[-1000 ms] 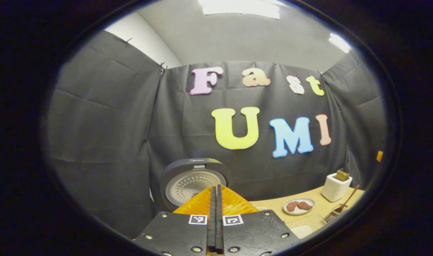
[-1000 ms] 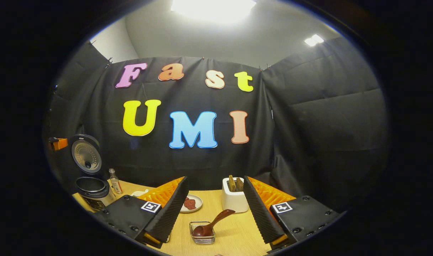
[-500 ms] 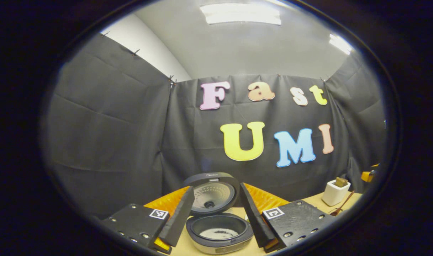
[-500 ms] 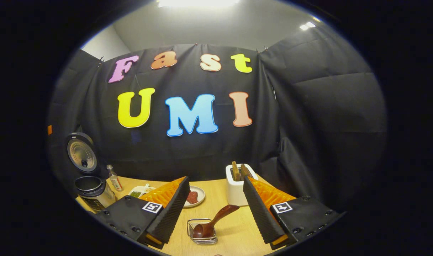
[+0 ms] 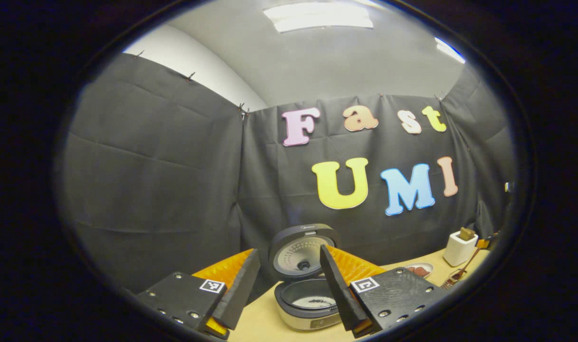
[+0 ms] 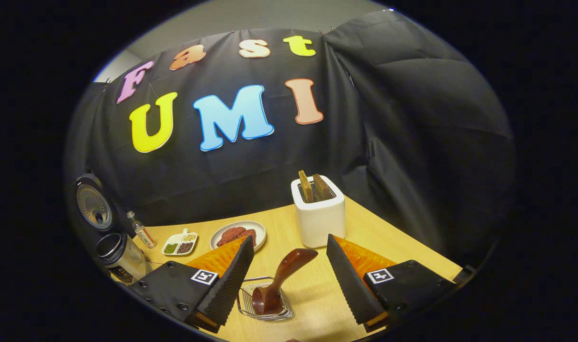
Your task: Close the left gripper, press the button to open the rice cooker; take a wooden spoon from the chopstick holder with the right hand, scoop a spoonful of rice and pour it into the rice cooker, then put the wooden spoon back into the chopstick holder.
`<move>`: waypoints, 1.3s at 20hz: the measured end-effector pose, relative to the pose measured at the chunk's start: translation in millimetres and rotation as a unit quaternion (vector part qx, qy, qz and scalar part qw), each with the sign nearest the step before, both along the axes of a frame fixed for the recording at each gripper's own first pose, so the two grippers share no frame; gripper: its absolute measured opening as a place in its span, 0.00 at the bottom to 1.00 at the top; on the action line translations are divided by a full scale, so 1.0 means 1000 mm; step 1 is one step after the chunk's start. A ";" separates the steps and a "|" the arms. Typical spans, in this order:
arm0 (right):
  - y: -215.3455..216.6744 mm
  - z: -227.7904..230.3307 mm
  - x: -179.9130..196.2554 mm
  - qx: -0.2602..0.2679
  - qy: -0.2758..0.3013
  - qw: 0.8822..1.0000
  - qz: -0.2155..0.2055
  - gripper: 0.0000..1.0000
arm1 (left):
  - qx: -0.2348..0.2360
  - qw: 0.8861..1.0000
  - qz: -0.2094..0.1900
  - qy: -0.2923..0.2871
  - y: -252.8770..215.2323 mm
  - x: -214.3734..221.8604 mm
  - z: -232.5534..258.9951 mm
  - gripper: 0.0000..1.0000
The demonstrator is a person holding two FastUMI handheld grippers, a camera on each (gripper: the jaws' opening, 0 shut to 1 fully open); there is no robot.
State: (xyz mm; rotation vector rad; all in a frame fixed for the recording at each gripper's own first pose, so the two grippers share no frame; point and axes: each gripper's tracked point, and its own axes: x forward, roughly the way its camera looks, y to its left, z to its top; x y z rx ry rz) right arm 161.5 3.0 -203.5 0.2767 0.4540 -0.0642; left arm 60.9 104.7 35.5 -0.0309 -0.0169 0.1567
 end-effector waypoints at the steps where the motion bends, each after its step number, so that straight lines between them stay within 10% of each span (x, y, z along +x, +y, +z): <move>1: 0.002 -0.008 0.000 0.011 0.011 1.000 0.001 0.98 | 0.000 1.000 0.003 0.004 0.002 -0.002 -0.002 0.80; 10: 0.032 -0.073 0.000 0.128 0.117 0.985 0.002 0.88 | 0.010 0.999 0.022 0.027 0.018 -0.009 -0.019 0.80; 14: 0.046 -0.084 0.000 0.172 0.133 0.976 0.005 0.49 | 0.015 0.999 0.023 0.035 0.023 -0.006 -0.027 0.80; 15: 0.048 -0.081 0.001 0.176 0.133 0.975 0.005 0.23 | 0.015 0.999 0.023 0.036 0.024 -0.006 -0.028 0.81; 26: 0.046 -0.032 -0.001 0.088 0.081 0.993 0.021 0.12 | 0.003 1.000 0.006 0.024 0.023 0.022 -0.030 0.81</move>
